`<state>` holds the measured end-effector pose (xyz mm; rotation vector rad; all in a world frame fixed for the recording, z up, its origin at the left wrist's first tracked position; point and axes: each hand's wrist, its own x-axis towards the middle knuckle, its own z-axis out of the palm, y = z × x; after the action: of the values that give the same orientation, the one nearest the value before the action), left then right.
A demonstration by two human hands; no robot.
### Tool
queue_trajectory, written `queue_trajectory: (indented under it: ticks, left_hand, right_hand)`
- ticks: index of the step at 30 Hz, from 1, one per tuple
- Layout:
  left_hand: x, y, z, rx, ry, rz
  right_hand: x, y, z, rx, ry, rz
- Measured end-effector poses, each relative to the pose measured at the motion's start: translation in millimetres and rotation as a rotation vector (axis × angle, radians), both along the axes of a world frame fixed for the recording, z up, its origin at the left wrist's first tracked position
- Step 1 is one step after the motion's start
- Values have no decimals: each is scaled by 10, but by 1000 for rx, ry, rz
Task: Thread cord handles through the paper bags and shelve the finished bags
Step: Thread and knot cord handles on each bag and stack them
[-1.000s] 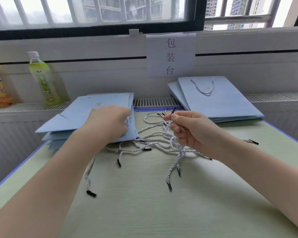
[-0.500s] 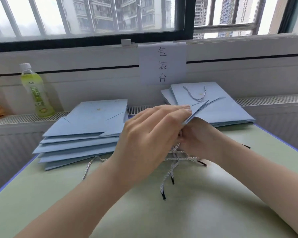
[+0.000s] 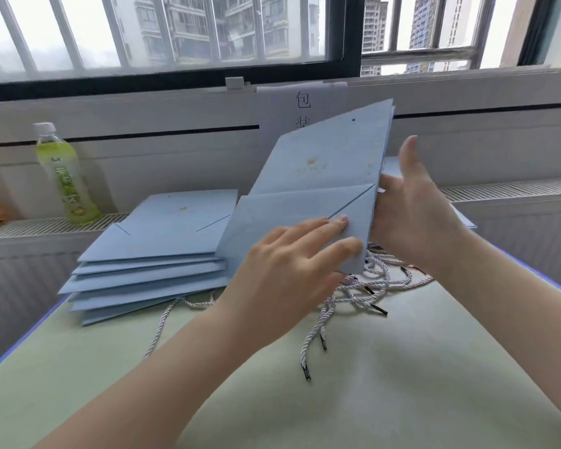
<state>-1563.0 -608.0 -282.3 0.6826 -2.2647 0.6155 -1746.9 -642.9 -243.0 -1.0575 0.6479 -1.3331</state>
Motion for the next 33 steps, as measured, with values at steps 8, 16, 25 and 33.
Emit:
queue_trajectory:
  ticks: [8, 16, 25, 33]
  left_hand:
    - [70, -92, -18, 200, 161, 158]
    - [547, -367, 358, 1026, 1353, 121]
    - [442, -264, 358, 1265, 1461, 73]
    - [349, -187, 356, 1400, 1008, 347]
  right_hand:
    - [-47, -13, -84, -9, 371, -378]
    - [-144, -15, -45, 19, 497, -349]
    - [-241, -109, -142, -453, 1150, -935]
    - [-158, 79, 149, -529, 508, -699]
